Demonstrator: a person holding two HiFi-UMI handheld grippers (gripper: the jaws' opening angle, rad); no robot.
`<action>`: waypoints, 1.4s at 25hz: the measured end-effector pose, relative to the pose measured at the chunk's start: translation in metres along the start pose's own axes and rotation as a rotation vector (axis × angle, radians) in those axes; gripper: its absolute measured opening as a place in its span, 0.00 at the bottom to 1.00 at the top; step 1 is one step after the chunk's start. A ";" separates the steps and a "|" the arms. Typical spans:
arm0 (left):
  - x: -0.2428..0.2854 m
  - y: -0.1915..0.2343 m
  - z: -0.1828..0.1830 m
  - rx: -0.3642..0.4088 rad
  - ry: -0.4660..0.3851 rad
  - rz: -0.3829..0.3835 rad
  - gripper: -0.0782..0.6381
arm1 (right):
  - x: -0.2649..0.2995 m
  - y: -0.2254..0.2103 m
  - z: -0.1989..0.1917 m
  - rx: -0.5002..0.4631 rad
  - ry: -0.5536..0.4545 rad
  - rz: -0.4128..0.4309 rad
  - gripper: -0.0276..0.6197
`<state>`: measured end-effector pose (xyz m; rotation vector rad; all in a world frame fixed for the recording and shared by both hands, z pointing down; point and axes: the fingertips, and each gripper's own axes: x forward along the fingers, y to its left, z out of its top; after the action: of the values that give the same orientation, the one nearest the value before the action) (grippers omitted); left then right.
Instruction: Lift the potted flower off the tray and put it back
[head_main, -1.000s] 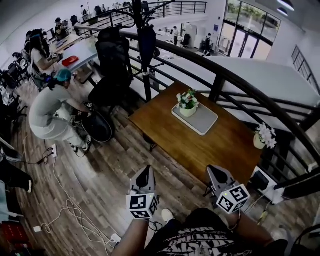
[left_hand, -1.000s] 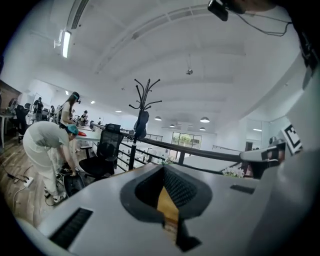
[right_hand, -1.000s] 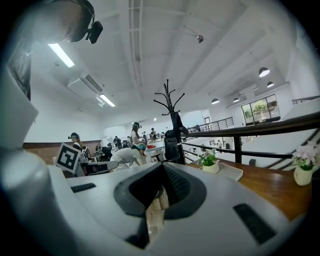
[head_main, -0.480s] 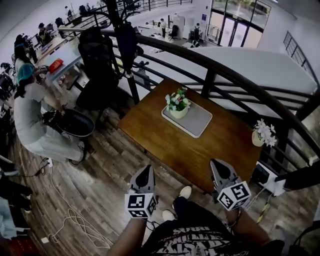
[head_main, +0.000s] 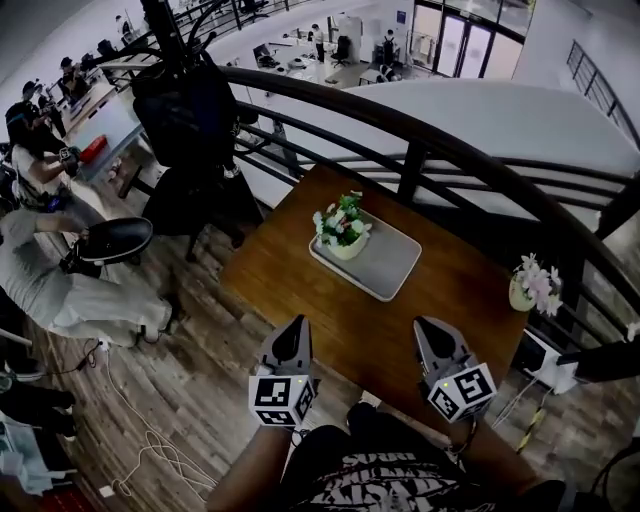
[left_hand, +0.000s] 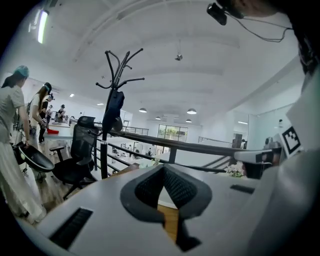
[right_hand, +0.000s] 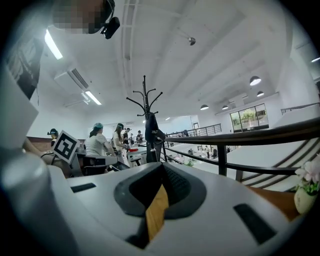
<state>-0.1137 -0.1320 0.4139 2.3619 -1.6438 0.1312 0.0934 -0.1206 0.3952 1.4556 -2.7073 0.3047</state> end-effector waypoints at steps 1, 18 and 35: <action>0.008 0.002 0.002 0.003 0.001 0.004 0.12 | 0.006 -0.005 0.003 -0.001 -0.002 0.001 0.04; 0.076 0.046 -0.010 -0.002 0.084 -0.010 0.12 | 0.079 -0.054 -0.004 0.049 0.030 -0.050 0.04; 0.204 0.050 -0.105 0.086 0.228 -0.255 0.26 | 0.142 -0.066 -0.038 0.047 0.141 -0.155 0.04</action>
<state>-0.0798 -0.3062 0.5685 2.4883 -1.2460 0.4116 0.0683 -0.2650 0.4619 1.5798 -2.4777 0.4469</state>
